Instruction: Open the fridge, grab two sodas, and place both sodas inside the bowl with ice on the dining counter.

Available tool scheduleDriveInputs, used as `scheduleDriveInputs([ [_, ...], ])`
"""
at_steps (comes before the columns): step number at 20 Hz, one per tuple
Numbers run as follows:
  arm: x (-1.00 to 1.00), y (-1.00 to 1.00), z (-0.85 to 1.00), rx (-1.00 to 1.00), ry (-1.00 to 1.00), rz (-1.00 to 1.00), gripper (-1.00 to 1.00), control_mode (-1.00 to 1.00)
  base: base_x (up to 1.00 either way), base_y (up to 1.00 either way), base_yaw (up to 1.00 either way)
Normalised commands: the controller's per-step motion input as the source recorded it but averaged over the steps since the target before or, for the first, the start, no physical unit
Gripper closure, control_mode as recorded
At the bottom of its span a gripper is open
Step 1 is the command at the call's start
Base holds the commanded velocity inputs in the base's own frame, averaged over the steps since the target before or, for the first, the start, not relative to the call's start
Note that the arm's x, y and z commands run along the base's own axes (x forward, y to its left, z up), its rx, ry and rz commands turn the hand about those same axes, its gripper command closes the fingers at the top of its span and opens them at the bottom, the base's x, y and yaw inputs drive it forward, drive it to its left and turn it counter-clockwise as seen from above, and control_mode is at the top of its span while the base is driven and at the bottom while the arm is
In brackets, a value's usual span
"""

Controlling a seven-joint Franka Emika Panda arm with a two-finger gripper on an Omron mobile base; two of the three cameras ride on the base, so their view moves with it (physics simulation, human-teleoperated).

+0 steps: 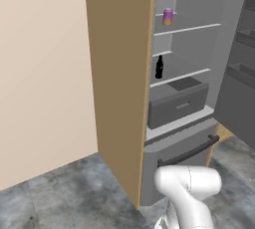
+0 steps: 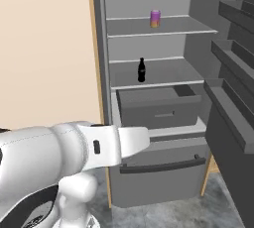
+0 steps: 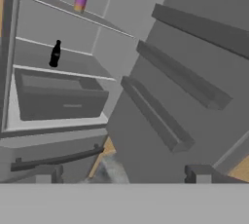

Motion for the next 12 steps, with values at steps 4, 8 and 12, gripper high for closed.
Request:
scheduleDriveInputs([
  [4, 0.00, 1.00, 0.00, 0.13, 0.00, 0.00, -1.00, -1.00, 0.00, 0.00, 0.00],
  [8, 0.00, 1.00, 0.00, 0.05, 0.01, -0.03, -1.00, -1.00, 0.00, 0.00, 0.00],
  [12, 0.00, 0.99, 0.00, 0.03, 0.02, -0.03, -1.00, -1.00, 0.00, 0.00, 0.00],
])
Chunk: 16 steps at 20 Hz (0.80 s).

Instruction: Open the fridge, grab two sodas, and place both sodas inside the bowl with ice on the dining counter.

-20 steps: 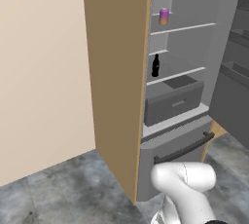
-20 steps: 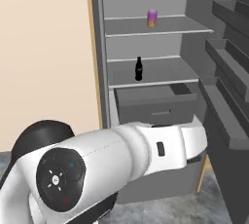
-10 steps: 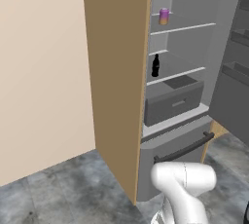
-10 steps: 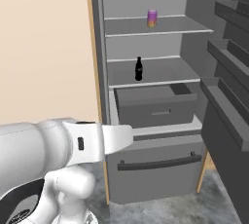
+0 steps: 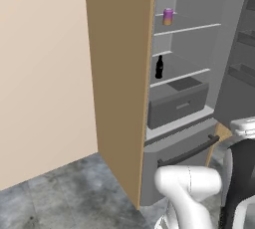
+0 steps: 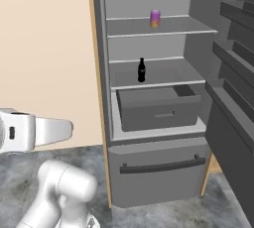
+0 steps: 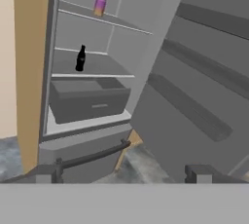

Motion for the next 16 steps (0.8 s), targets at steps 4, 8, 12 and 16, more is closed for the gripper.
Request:
scheduleDriveInputs([
  [4, 0.00, 0.62, -0.07, 0.00, 0.03, 0.00, -1.00, -1.00, 0.00, 0.00, 0.00],
  [8, 0.05, 0.18, -0.27, 0.00, 0.00, 0.03, -1.00, -1.00, 0.00, 0.00, 0.00],
  [12, 0.03, 0.00, -0.41, 0.03, 0.00, 0.03, -1.00, -1.00, 0.00, 0.00, 0.00],
  [16, 0.15, 0.00, -0.45, 0.01, 0.11, 0.00, -1.00, -1.00, 0.00, 0.00, 0.00],
])
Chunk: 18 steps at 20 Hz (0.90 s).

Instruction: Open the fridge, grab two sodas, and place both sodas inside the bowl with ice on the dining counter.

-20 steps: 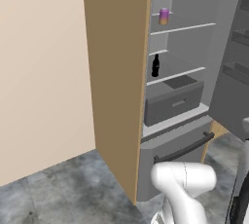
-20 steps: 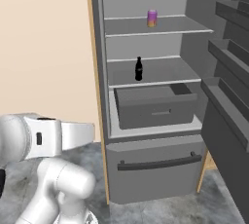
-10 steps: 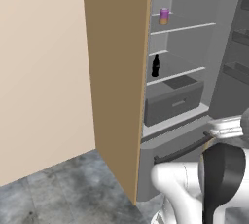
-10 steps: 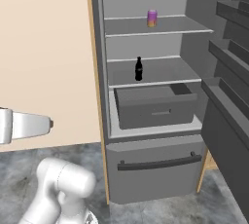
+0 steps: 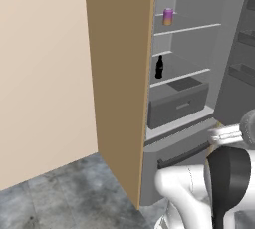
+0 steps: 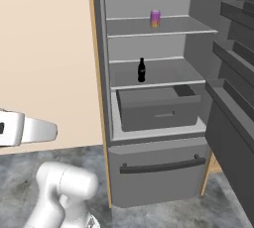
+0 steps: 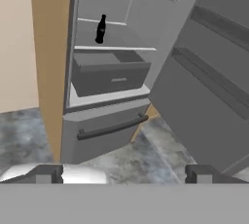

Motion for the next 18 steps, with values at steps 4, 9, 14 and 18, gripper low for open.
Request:
scheduleDriveInputs([
  [4, 0.00, 0.00, 0.00, 0.00, 0.00, 0.00, -1.00, 1.00, 0.19, -0.26, 0.00],
  [9, 0.00, 0.00, 0.00, 0.00, 0.00, 0.00, -1.00, 1.00, 0.36, -0.64, 0.00],
  [14, 0.00, 0.00, 0.00, 0.00, 0.00, 0.00, -1.00, 1.00, 0.52, -0.65, 0.04],
  [18, 0.00, 0.00, 0.00, 0.00, 0.00, 0.00, -1.00, 1.00, 0.56, -0.09, 0.13],
])
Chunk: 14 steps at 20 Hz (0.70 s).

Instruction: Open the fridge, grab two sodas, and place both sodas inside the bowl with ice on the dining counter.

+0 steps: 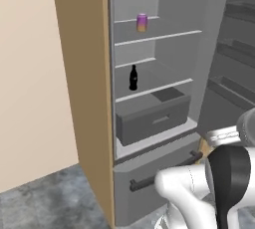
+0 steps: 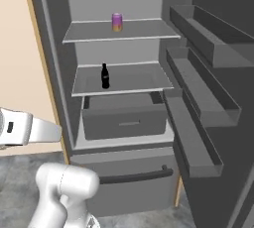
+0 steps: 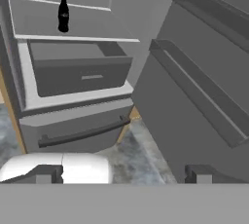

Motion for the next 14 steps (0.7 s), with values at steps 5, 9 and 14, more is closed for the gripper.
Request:
scheduleDriveInputs([
  [5, 0.00, 0.00, 0.00, 0.00, 0.00, 0.00, -1.00, 1.00, 0.62, 0.01, 0.22],
  [9, 0.00, 0.00, 0.00, 0.00, 0.00, 0.00, -1.00, 1.00, 0.62, -0.29, 0.15],
  [14, 0.00, 0.00, 0.00, 0.00, 0.00, 0.00, -1.00, 1.00, 0.56, -0.38, 0.15],
])
